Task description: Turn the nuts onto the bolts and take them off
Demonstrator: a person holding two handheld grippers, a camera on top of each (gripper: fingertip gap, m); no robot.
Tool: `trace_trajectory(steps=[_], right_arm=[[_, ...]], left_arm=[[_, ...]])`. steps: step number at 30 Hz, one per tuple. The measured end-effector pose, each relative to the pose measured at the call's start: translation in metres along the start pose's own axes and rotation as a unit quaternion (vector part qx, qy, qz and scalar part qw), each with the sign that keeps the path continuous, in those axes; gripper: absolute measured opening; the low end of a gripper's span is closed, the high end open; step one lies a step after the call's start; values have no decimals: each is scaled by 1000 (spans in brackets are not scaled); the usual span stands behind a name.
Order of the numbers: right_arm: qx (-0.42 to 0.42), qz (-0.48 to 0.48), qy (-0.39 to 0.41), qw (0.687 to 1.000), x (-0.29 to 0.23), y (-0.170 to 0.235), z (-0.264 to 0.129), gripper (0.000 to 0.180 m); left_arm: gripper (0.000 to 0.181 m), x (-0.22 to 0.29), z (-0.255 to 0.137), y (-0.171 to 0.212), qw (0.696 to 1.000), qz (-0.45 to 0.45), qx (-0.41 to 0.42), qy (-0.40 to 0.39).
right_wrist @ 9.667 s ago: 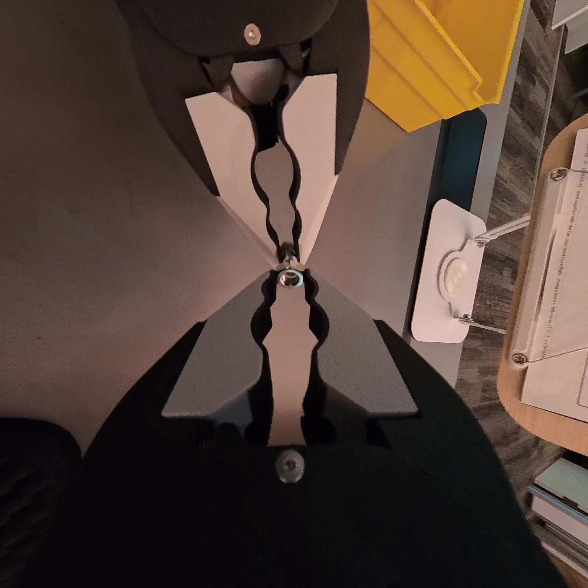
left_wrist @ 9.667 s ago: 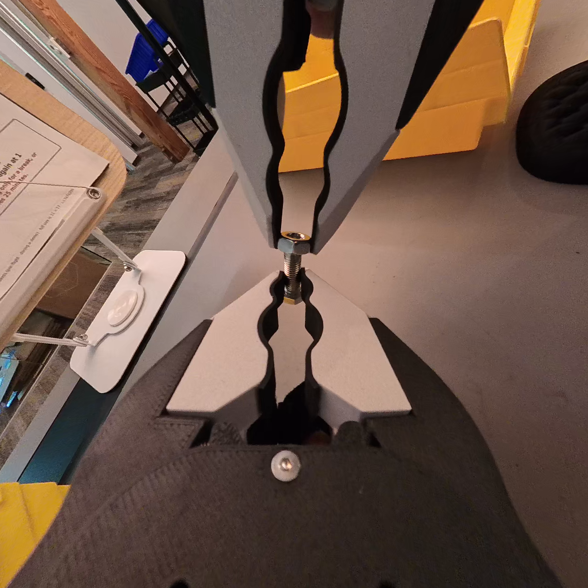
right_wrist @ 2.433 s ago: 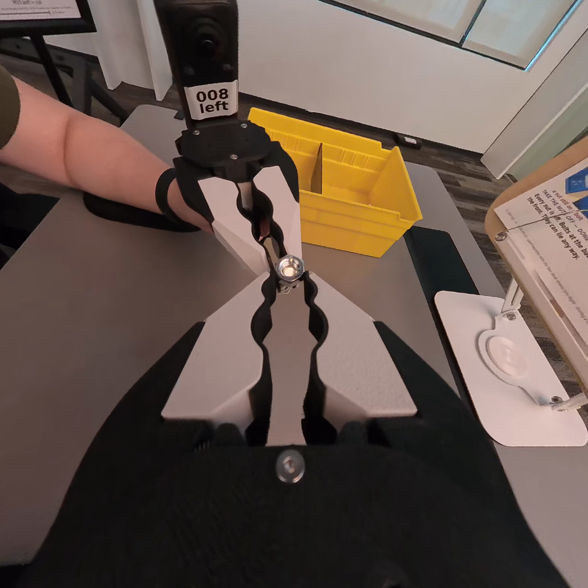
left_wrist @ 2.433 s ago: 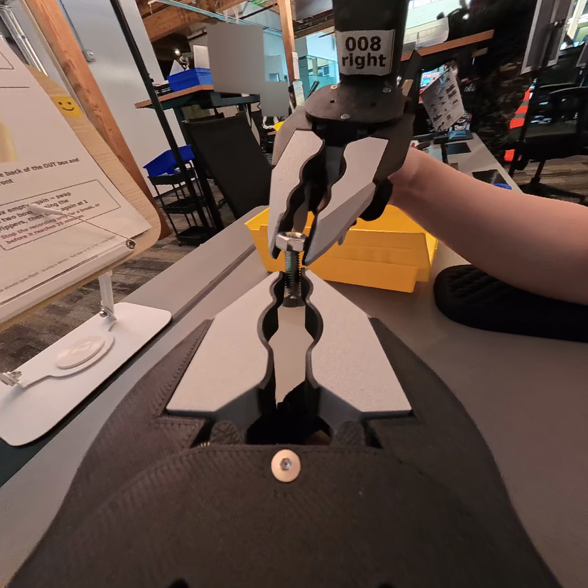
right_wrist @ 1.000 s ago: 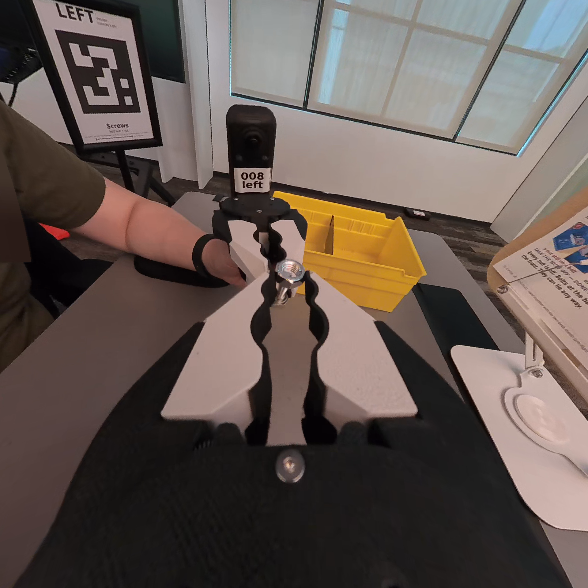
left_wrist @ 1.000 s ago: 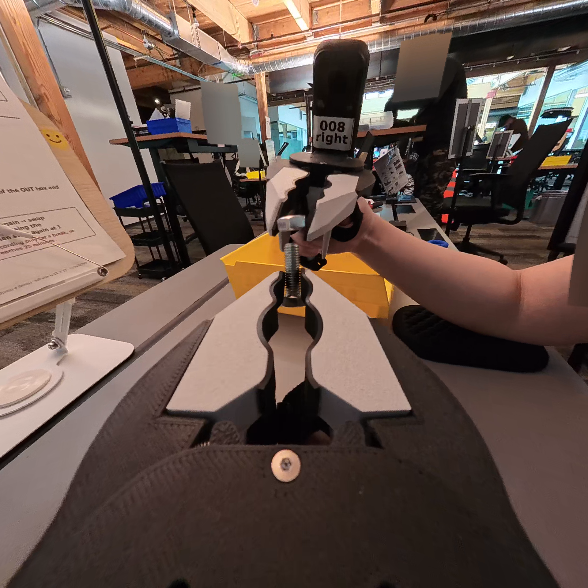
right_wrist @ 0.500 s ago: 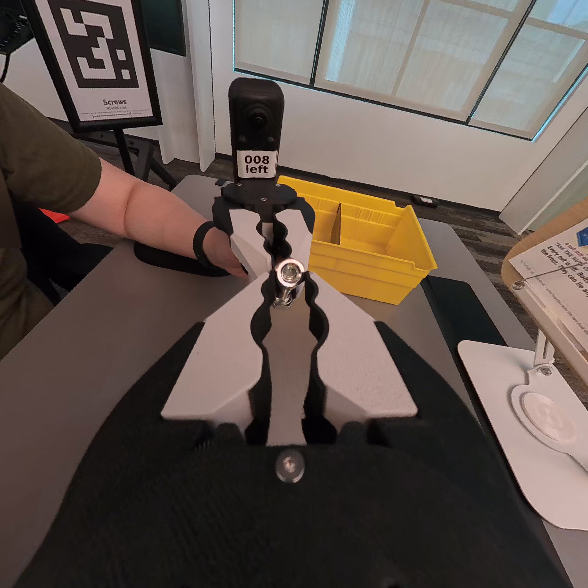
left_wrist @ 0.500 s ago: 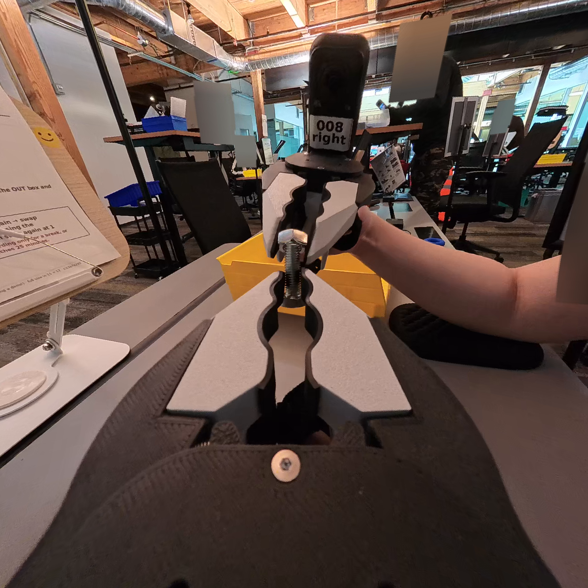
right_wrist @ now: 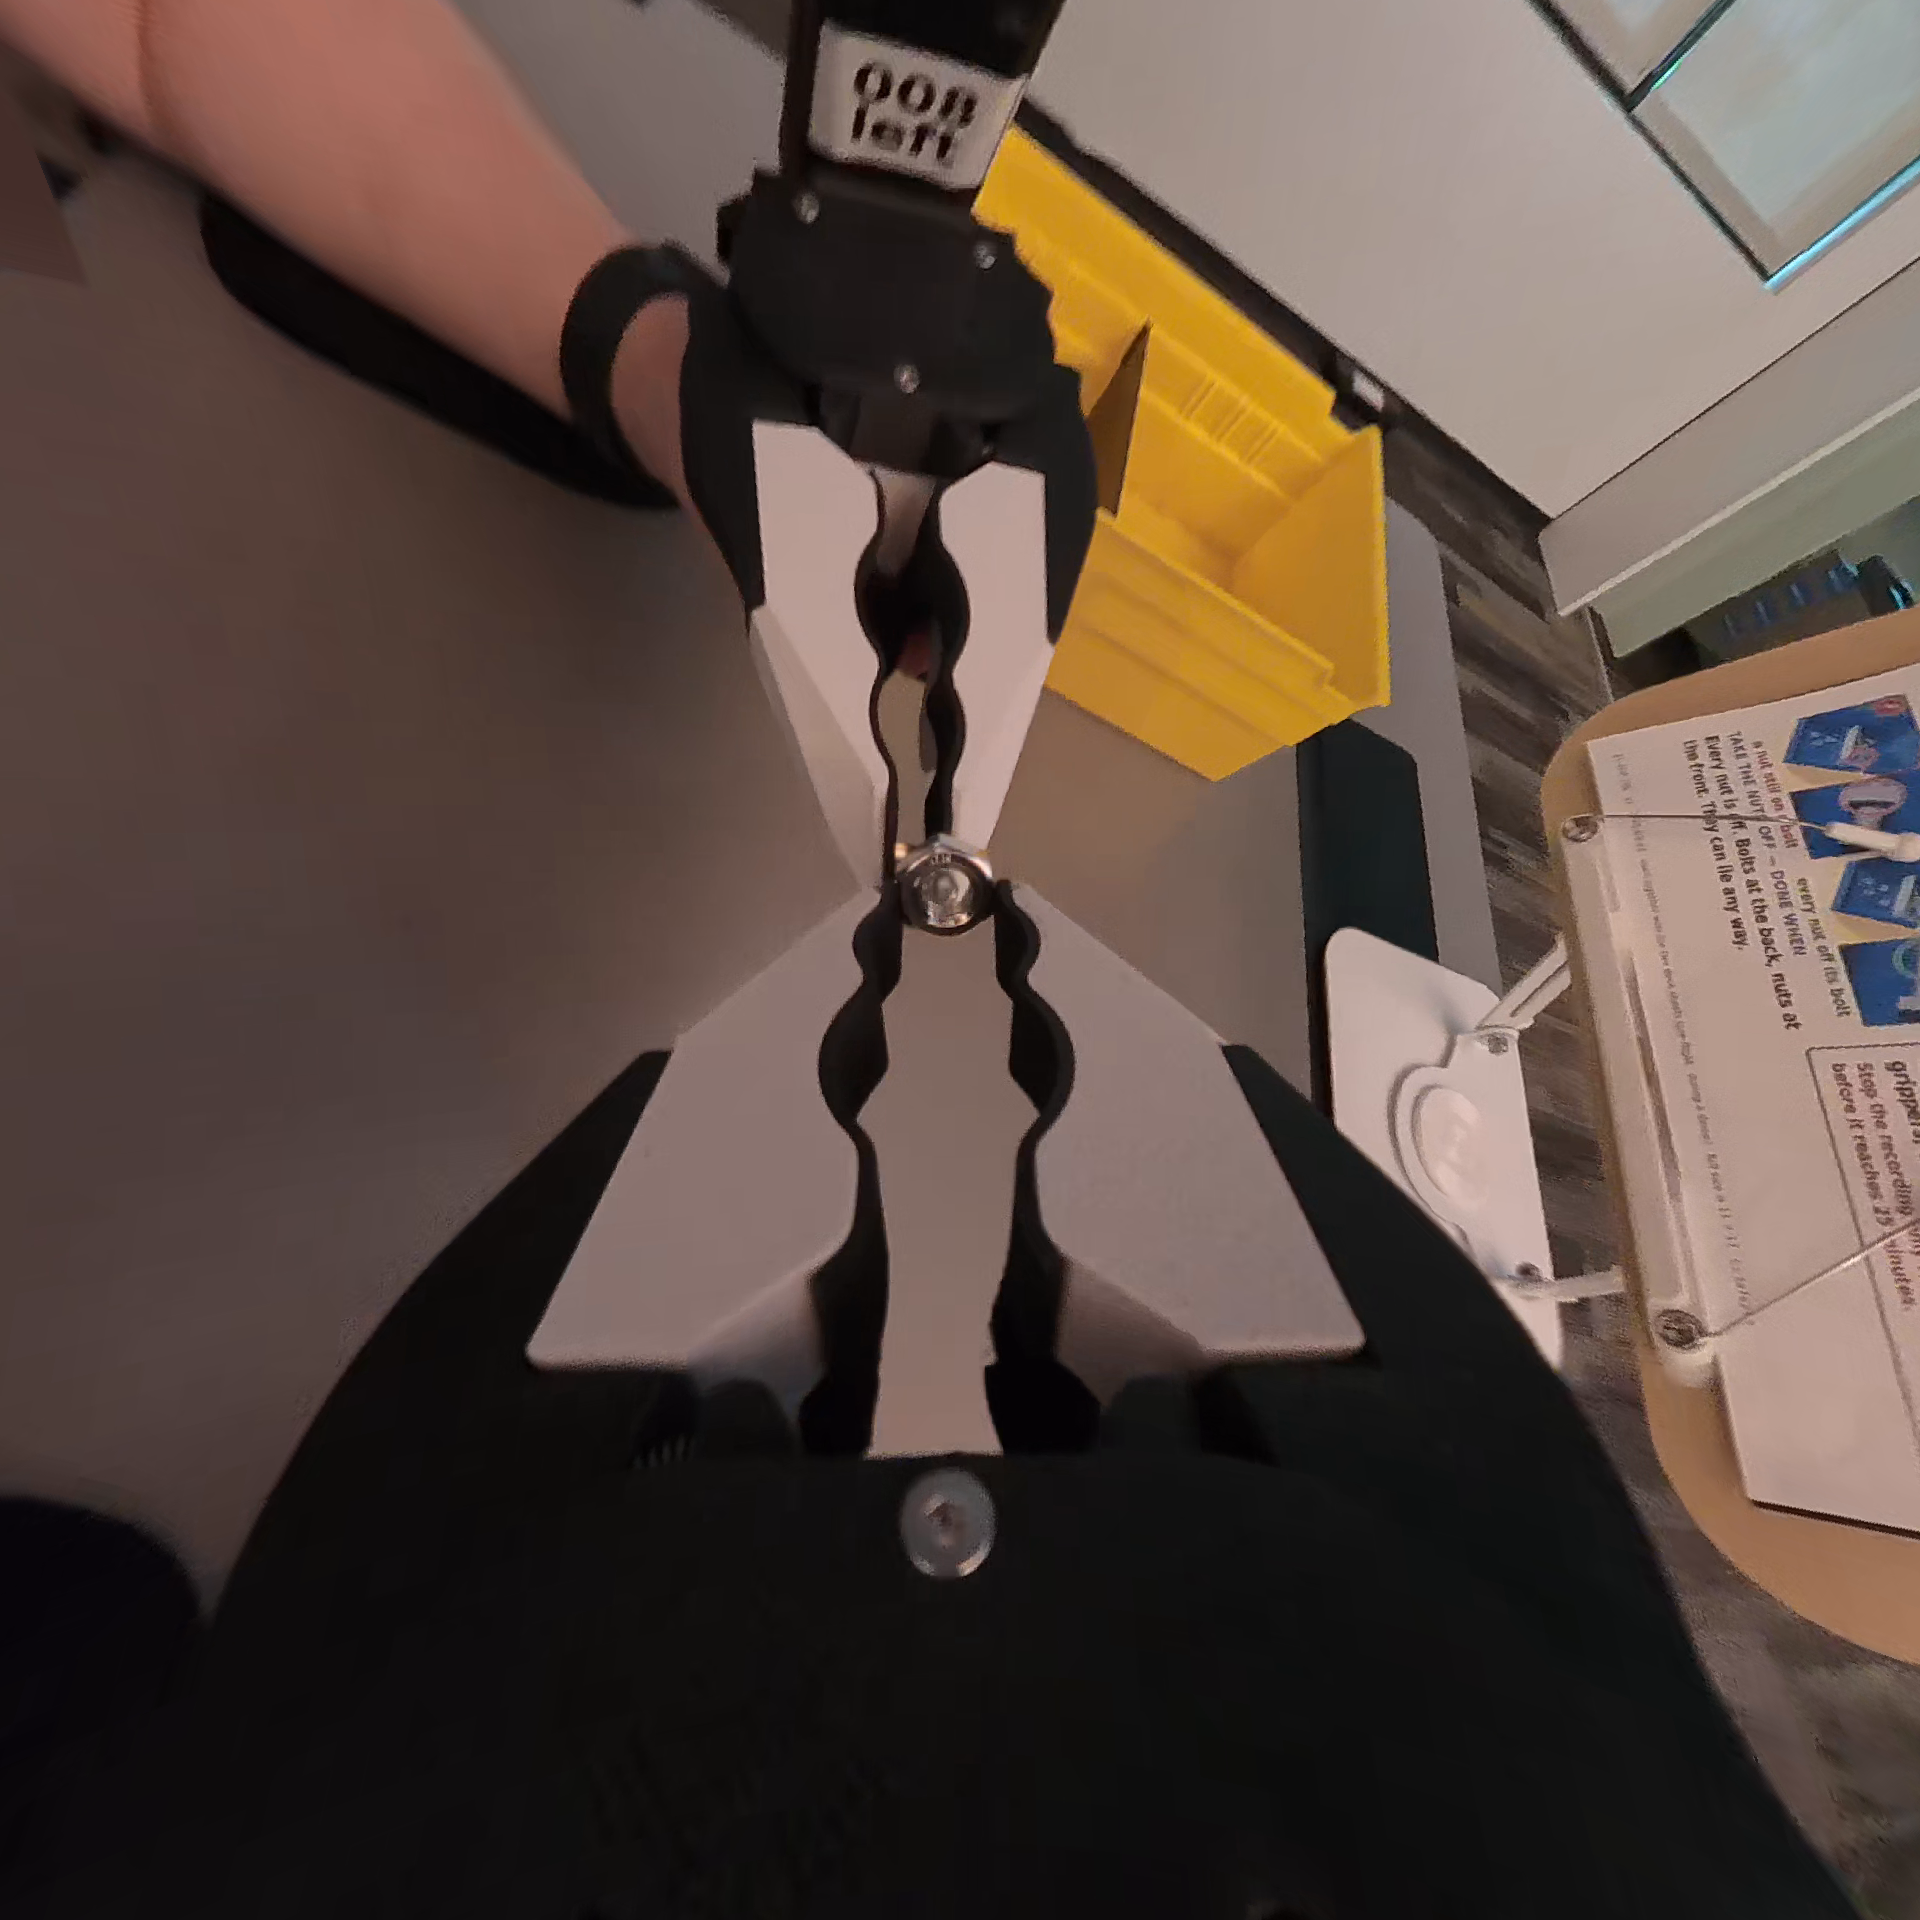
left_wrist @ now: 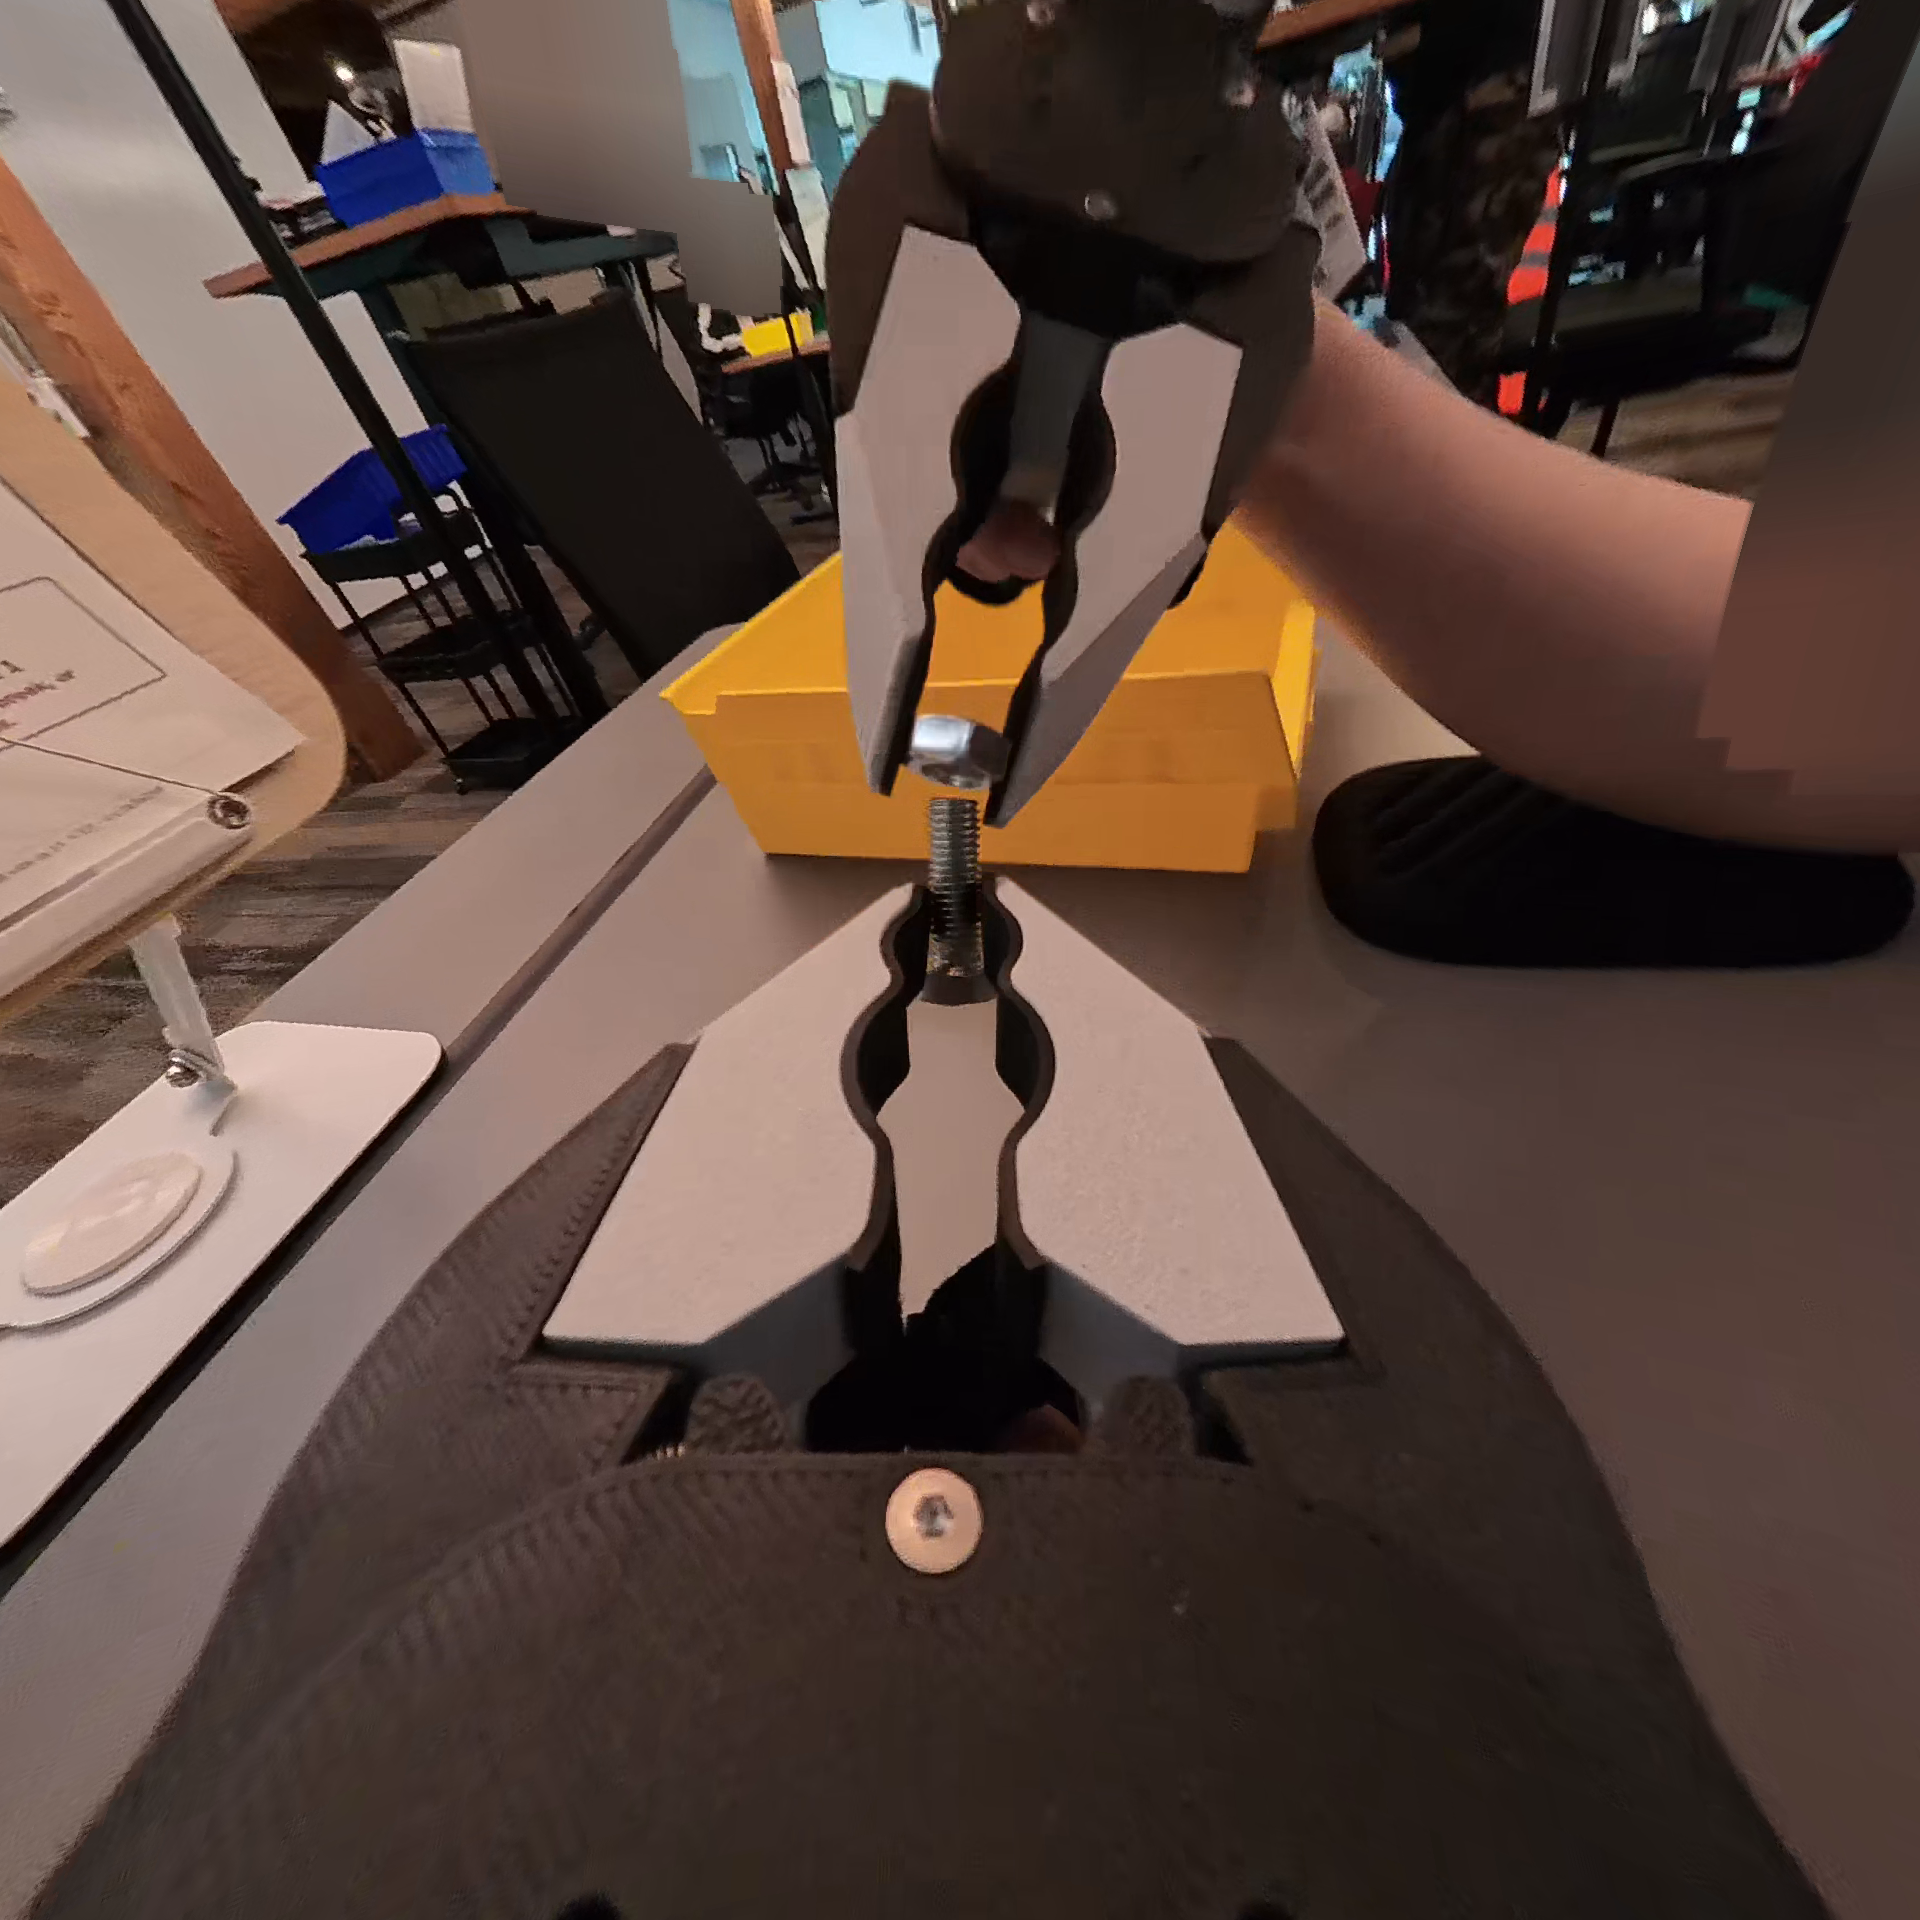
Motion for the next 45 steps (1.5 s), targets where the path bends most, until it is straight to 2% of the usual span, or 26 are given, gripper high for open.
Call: trace_trajectory(steps=[17,24,45], right_arm=[[-132,-112,-12,985,-29,-6,6,17],[-166,-127,-39,977,-39,-6,7,17],[-186,-130,-46,973,-44,-8,8,17]], left_arm=[[8,15,12,7,995,45,-56,64],[8,23,17,9,991,67,-77,87],[8,27,18,10,990,73,-78,97]])
Point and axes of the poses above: each gripper's, where its closed fingertips meet, z out along the fingers, y out of its underside, x = y × z across the jaws, the point moved 9 cm from there along -z, back along the fingers, and after that the axes turned 13 degrees about -x, right-handed, at the moved point
